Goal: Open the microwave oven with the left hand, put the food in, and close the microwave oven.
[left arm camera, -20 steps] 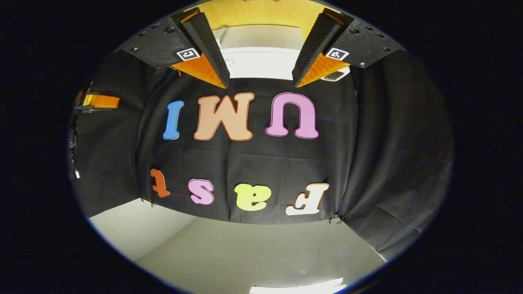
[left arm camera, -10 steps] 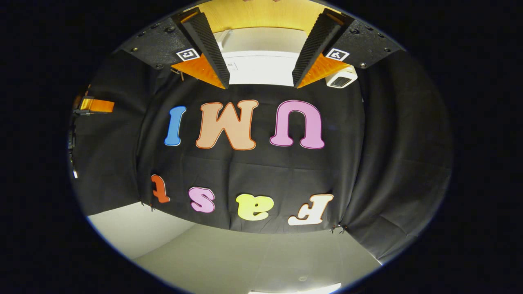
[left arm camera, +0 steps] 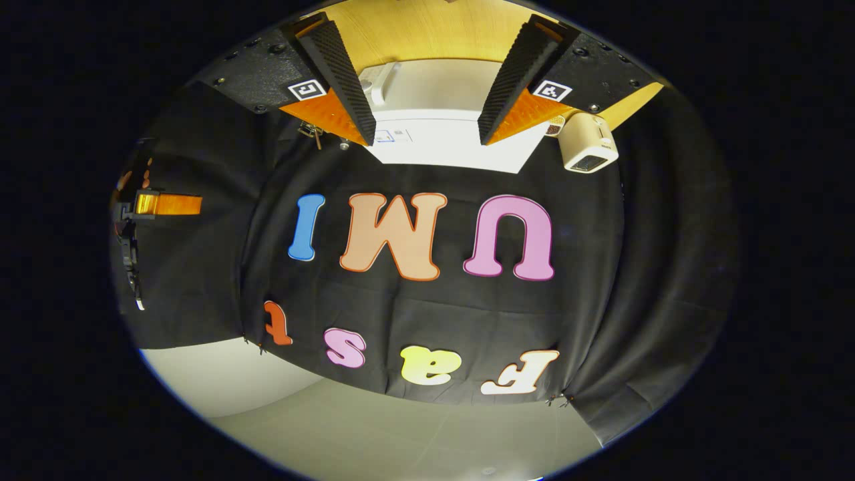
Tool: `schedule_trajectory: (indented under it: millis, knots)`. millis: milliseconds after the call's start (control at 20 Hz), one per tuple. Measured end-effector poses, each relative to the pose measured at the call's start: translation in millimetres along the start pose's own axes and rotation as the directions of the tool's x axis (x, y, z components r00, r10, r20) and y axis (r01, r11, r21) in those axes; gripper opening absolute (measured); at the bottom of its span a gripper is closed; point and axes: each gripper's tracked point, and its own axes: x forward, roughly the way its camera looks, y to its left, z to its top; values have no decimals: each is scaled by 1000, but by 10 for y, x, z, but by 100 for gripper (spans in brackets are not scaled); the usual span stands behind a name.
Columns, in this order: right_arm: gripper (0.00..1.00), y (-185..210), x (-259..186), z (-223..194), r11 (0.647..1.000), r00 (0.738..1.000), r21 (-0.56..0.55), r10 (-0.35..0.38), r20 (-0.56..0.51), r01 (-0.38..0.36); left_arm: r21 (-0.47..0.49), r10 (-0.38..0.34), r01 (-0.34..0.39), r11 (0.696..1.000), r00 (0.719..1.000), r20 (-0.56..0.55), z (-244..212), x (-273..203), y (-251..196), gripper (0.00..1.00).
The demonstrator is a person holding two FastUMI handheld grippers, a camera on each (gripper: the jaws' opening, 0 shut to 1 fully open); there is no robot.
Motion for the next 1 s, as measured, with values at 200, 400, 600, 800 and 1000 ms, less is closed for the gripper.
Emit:
schedule_trajectory:
  millis: [200,400,600,800,1000]
  knots:
    - [91,-14,127,-139,1000,1000,23,14,-24,-13,47,15,-15,999,1000,4,-426,121,3,96]
    - [91,-105,255,-318,999,998,32,-3,-56,5,115,-16,22,993,999,-50,-1022,324,-186,97]
    - [91,-155,337,-451,998,997,59,2,-79,2,132,-70,85,988,991,-112,-1620,548,-451,96]
    - [98,-166,351,-516,998,996,63,8,-85,-3,130,-97,119,984,982,-162,-2075,789,-643,96]
    - [98,-152,338,-550,998,997,59,26,-77,-22,108,-102,127,986,972,-213,-2489,1073,-789,94]
